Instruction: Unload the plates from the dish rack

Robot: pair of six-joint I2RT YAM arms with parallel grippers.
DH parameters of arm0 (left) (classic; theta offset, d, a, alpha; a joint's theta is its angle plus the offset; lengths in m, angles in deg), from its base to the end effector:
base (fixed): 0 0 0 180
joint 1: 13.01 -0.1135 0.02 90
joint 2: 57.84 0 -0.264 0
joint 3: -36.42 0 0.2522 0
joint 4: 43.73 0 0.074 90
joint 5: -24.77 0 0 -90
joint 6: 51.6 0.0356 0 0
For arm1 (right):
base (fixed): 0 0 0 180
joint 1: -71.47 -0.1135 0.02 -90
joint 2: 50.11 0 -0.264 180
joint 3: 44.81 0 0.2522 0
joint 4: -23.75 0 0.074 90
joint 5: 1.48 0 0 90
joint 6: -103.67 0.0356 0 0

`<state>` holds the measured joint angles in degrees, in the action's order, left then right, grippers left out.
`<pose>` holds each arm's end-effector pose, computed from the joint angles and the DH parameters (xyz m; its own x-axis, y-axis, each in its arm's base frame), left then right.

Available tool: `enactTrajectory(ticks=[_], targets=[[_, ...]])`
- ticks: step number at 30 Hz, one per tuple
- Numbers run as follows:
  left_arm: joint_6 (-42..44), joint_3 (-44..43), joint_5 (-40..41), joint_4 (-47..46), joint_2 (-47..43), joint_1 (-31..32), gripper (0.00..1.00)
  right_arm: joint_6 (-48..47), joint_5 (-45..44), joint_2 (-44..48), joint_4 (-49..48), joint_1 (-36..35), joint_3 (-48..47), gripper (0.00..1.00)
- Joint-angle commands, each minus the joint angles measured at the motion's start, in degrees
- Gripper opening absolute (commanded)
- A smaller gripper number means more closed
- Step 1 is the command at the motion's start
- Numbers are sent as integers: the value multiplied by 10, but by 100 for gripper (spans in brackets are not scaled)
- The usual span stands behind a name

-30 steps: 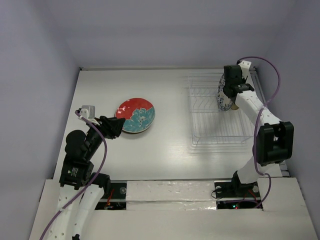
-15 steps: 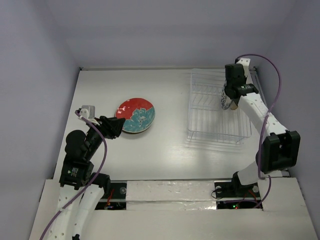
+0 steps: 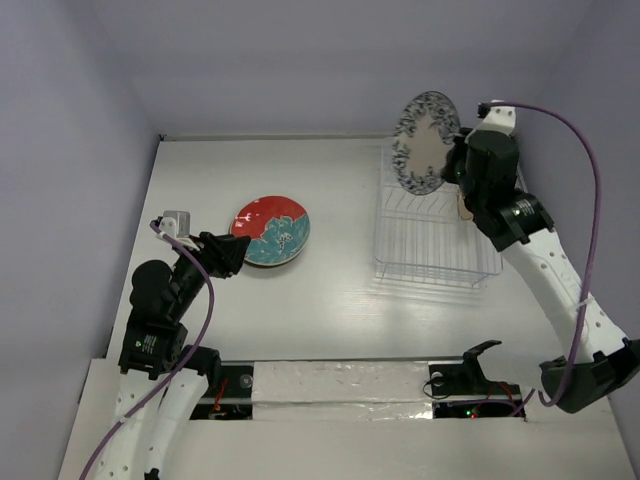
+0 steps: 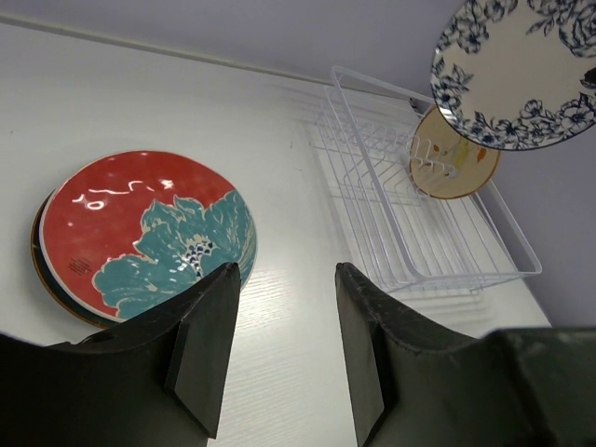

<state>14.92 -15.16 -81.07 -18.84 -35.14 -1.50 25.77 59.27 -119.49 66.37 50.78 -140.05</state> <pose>0.1012 -0.0305 0.3447 -0.1203 -0.3667 -0.9225 0.4480 0.8093 -0.3800 0.2443 0.0737 0.4403 -0.2366 0.1061 -0.9658 0.1831 0.9811 0.0629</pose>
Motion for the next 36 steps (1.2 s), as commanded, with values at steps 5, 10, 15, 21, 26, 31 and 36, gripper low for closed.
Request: enactTrajectory(ticks=[5,10,15,21,26,31,36], targets=[[-4,8,2,-17,-2,0,43,186,266,-66,-282,-97,65,0],[-4,9,1,-17,0,0,43,245,304,-179,-379,-160,40,0],[-4,7,3,-16,0,0,43,310,355,-311,-431,-191,0,0],[-4,8,1,-16,0,0,43,390,377,-384,-496,-210,29,0],[-4,8,0,-17,-1,0,42,416,382,-413,-527,-215,65,3],[-3,8,1,-17,-1,0,43,419,382,-428,-512,-221,79,22],[-4,9,2,-17,-1,0,43,377,357,-418,-459,-238,76,48]])
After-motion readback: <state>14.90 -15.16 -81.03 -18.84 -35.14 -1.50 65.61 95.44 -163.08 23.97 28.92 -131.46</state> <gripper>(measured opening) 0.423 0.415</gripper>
